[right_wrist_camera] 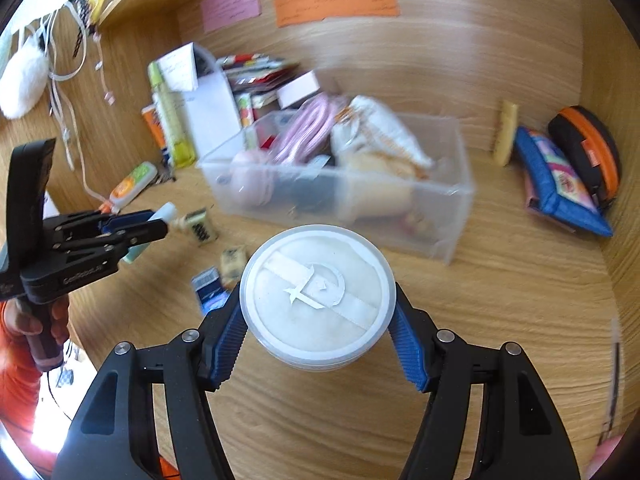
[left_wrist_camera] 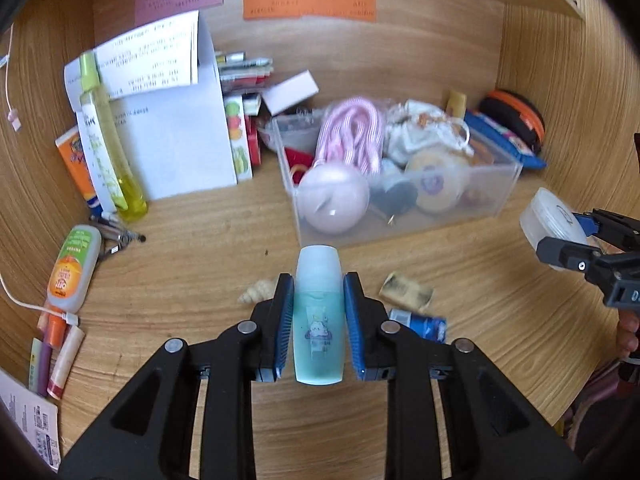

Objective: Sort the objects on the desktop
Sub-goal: 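Carry the white container and blue bottle over the clear box with both tools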

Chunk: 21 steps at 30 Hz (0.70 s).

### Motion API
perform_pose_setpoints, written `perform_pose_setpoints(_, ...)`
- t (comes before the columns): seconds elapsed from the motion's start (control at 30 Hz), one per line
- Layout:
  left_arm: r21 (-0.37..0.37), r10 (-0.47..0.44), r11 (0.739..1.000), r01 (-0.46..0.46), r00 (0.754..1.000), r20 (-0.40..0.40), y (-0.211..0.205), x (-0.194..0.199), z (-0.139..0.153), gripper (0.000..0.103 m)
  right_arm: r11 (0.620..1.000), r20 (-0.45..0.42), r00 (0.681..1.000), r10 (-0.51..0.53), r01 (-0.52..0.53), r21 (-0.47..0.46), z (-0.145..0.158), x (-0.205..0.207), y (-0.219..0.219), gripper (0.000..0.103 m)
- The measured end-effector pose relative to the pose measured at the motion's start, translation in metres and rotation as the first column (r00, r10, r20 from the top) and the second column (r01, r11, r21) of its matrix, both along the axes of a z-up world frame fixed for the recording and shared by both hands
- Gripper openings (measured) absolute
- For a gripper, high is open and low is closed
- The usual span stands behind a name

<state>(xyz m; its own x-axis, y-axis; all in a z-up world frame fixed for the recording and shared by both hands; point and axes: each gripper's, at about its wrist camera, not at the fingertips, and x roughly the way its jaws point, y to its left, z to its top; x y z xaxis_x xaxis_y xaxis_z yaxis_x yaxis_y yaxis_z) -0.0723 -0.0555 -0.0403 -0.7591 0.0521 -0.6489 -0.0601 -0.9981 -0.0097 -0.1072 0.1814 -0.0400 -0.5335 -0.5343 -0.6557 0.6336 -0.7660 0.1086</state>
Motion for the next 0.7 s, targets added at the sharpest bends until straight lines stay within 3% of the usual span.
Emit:
perform_pose_setpoints(0.5,0.04,0.005,0.999,0.0,0.994,-0.109,0.011,-0.023,0.041,0.024,0.998,-0.128,0.99,-0.058,0.057,-0.011,0.047,-0.035,0.023,0.062)
perform_pose_setpoints(0.7,0.032,-0.002,0.999,0.006,0.993,-0.121,0.013,-0.039,0.05,0.024,0.998,-0.139,0.988,-0.064,0.062,-0.019,0.058,-0.055,0.024,0.062)
